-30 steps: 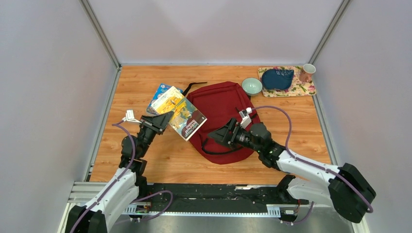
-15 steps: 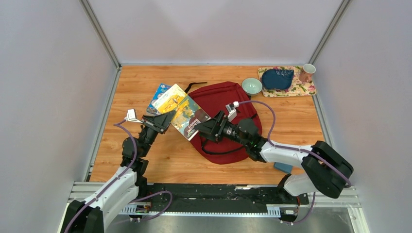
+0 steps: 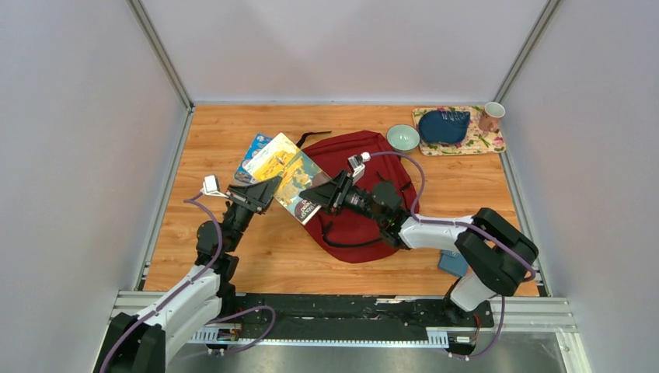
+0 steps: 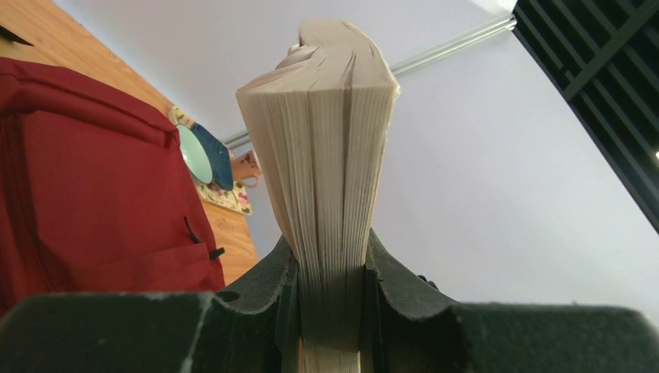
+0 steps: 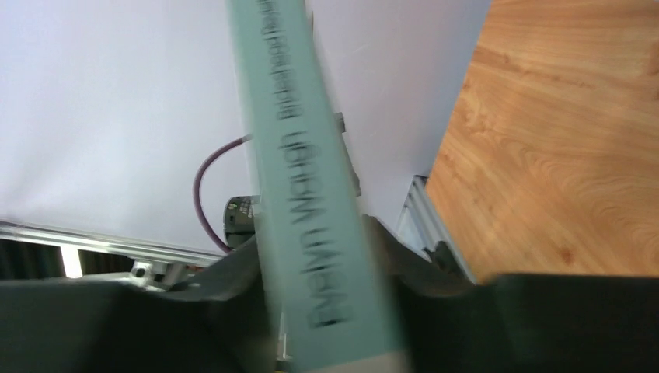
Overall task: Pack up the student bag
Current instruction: Place the book in the student bag.
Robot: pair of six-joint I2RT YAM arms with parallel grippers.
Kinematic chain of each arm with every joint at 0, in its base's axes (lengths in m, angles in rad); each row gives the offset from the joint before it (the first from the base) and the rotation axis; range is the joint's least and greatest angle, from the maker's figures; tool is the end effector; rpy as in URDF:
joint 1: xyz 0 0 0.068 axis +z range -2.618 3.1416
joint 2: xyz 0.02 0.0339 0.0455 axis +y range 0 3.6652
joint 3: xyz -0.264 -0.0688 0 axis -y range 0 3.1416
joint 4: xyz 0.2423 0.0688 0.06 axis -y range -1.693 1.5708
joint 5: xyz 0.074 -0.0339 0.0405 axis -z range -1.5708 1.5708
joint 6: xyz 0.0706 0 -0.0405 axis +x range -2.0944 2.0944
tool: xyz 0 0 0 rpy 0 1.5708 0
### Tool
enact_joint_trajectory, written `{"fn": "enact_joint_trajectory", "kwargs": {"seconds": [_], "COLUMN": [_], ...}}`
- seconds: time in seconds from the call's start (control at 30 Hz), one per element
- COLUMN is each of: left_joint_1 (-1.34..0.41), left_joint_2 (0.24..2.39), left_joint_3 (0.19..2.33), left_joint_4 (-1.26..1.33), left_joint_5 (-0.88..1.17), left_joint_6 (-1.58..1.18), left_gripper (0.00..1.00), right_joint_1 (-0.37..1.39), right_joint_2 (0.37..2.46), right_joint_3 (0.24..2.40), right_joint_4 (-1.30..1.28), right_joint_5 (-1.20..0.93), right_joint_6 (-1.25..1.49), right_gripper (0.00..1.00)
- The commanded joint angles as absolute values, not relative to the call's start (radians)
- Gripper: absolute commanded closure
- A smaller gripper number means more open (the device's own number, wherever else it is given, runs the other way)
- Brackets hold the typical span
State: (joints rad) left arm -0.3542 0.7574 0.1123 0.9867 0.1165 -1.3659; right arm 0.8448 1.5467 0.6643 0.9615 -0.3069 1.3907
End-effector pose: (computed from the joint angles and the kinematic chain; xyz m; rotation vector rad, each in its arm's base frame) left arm 0.1788 -0.0749 0.2454 -0.5723 1.2699 -1.5434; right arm 0.2196 0.2795 0.2396 0.2005 1.8654 1.9261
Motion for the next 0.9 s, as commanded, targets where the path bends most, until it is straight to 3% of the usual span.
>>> {"fn": "enact_joint_trajectory", "kwargs": {"seconds": [0.0,0.07,0.13,0.23,0.27,0.37,0.53,0.87], "left_joint_1": [-0.362,-0.362,-0.362,-0.362,-0.362,-0.362,-0.362,-0.362], "left_joint_2": [0.756,0.756,0.753,0.738,0.733,0.709,0.700,0.597], "left_joint_3": [0.107,0.101,0.101,0.133,0.147,0.230,0.426,0.427], "left_joint_4": [1.160,1.158,1.126,0.995,0.950,0.693,0.172,-0.061], "left_joint_5": [0.110,0.118,0.141,0.221,0.245,0.330,0.356,0.232], "left_joint_6": [-1.411,-1.411,-1.405,-1.337,-1.309,-1.160,-0.852,-0.684], "left_gripper": [1.00,1.00,1.00,0.65,0.48,0.29,0.27,0.26], "right_joint_1": [0.853,0.851,0.848,0.835,0.827,0.805,0.775,0.730], "right_joint_2": [1.610,1.627,1.638,1.612,1.602,1.530,1.350,0.919], "right_joint_3": [0.696,0.686,0.673,0.640,0.632,0.595,0.557,0.562], "right_joint_4": [1.135,1.196,1.221,1.209,1.200,1.114,0.848,0.233], "right_joint_5": [-0.339,-0.345,-0.345,-0.337,-0.333,-0.316,-0.261,0.067], "right_joint_6": [1.453,1.466,1.473,1.454,1.447,1.388,1.250,0.976], "right_gripper": [0.75,1.00,1.00,1.00,1.00,1.00,1.00,1.00]}}
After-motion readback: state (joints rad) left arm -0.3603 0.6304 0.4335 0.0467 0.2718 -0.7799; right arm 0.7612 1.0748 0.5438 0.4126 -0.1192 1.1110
